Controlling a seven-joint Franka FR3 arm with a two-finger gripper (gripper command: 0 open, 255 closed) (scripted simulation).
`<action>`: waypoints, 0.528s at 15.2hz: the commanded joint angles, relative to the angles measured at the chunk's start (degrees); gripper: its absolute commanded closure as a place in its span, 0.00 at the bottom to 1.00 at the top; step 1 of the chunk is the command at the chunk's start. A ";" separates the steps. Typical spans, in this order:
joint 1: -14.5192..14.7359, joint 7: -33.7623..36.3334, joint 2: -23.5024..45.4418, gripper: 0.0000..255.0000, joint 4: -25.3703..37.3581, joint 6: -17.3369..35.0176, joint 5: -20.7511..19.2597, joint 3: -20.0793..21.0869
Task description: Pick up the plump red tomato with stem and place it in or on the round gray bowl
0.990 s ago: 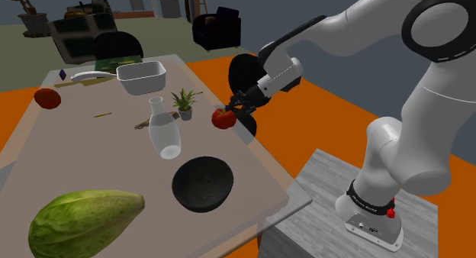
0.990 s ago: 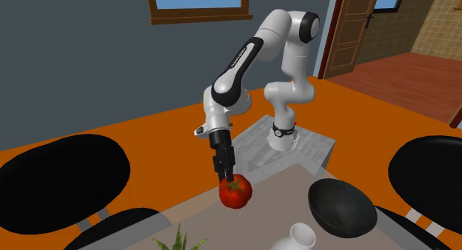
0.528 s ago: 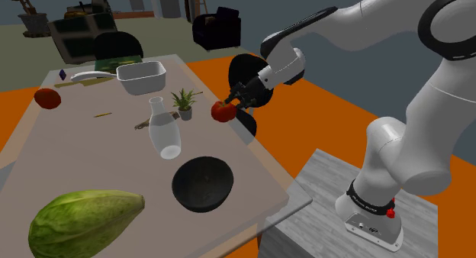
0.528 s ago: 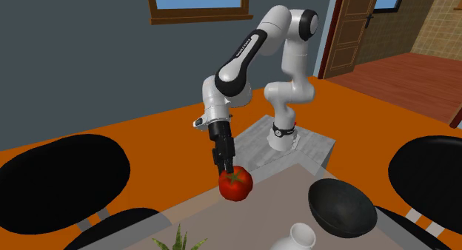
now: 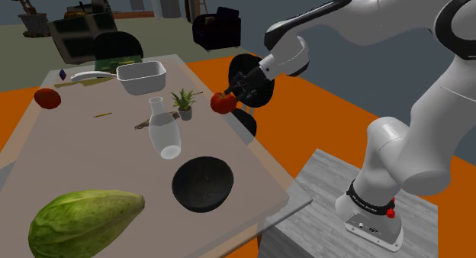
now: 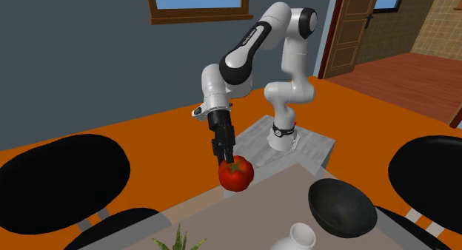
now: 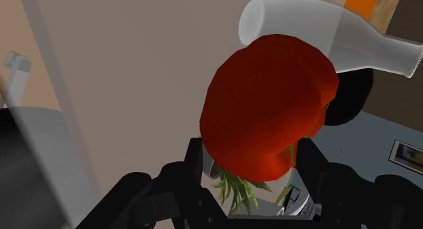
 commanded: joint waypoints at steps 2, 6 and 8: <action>-0.52 3.16 -1.49 1.00 0.58 -0.17 -2.88 0.68; -0.69 6.58 -4.17 1.00 -0.48 1.31 -5.32 2.63; -0.05 8.40 -6.99 1.00 -3.49 4.68 -5.42 5.38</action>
